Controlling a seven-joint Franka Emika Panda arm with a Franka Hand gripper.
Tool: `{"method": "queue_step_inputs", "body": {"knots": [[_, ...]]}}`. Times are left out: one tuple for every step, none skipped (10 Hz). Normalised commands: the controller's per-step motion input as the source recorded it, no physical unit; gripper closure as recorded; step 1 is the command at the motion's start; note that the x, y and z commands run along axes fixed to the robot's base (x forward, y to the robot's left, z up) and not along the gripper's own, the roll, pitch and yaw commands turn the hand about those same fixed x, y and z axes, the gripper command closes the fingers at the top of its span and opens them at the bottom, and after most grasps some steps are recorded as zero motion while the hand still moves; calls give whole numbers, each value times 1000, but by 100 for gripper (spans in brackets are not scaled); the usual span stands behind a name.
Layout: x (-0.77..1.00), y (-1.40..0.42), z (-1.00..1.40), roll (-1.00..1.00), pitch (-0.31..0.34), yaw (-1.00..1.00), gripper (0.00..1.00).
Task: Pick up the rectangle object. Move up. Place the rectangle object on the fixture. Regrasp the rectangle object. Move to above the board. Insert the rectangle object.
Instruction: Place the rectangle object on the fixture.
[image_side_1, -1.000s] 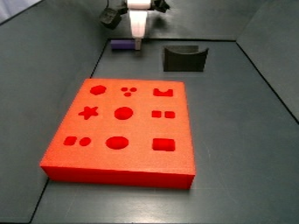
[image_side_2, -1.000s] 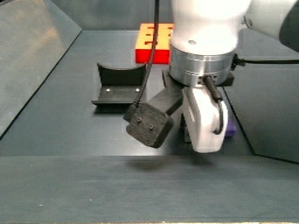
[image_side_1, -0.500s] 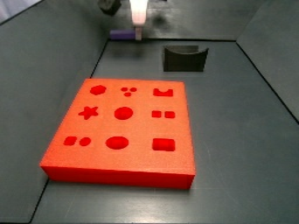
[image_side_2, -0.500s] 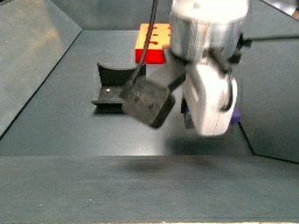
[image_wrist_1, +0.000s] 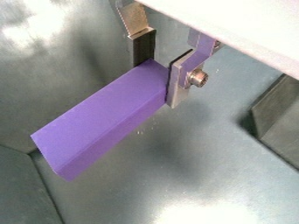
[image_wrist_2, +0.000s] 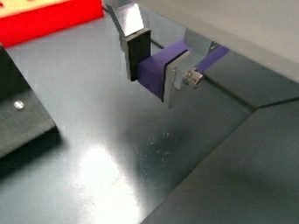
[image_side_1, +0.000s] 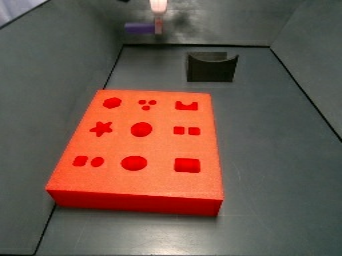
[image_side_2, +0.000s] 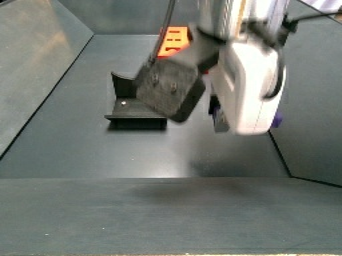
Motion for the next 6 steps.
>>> {"method": "queue_step_inputs", "body": {"knots": [[-21, -1, 1000, 20, 46, -9, 100], [-26, 0, 1000, 31, 54, -12, 100], [-29, 2, 1000, 43, 64, -12, 100], [-30, 3, 981, 49, 69, -11, 100], [-19, 4, 703, 57, 82, -3, 100], [-12, 3, 595, 59, 87, 0, 100]]}}
